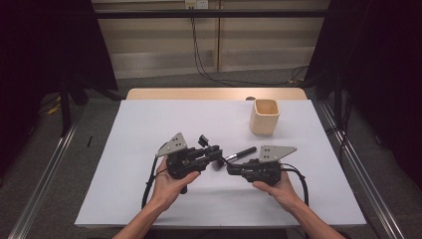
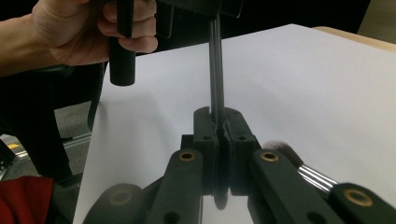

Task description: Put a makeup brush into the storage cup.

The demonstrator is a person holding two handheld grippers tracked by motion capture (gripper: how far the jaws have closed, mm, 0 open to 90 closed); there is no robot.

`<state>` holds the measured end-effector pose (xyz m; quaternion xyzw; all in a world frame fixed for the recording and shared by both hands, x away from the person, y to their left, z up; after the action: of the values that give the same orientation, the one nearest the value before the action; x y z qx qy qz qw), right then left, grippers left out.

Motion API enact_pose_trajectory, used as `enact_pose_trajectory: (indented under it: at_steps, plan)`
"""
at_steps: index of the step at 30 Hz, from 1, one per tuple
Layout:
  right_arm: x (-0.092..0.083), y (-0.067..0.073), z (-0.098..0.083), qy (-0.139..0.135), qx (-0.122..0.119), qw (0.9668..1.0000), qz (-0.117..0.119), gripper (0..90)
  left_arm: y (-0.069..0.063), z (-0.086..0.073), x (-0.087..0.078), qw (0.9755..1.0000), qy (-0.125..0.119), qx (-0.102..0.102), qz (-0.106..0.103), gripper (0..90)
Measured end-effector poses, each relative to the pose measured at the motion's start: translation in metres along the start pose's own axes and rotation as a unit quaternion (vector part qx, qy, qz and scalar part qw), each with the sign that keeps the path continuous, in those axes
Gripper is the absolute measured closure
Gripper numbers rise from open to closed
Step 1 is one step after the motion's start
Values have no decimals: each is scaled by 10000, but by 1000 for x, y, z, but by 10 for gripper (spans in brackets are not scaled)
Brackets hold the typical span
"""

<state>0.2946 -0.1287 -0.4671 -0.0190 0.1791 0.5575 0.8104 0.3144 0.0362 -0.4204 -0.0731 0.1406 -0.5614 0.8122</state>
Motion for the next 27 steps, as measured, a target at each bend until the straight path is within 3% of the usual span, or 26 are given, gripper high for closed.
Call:
enact_pose_trajectory:
  at_steps: [6,8,15,24,27]
  plan:
    - [2,-1,0,-4,71,10000,-22,857,1,1,0,10000,53,-14,-6,784]
    - [4,-2,0,-20,108,9999,-52,852,2,2,0,9999,44,-145,-65,798]
    - [5,-3,-2,25,122,9999,-109,832,-3,2,1,9997,67,-178,-176,836]
    - [3,-5,0,33,106,9997,-238,773,-9,3,1,9997,125,-9,-197,857]
    - [1,-6,2,27,155,9995,-279,702,-8,4,0,9998,124,-7,-180,857]
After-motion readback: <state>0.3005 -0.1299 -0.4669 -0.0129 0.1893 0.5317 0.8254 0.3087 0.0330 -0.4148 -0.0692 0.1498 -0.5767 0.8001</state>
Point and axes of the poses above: each handheld gripper's, and its own axes: x roughly forward along the jaws, z roughly out of its top, y roughly to its left, the point moved 6 cm from there along x, roughly forward along the jaws, and after that the axes turned 1 degree about x, right-handed, at the moved point
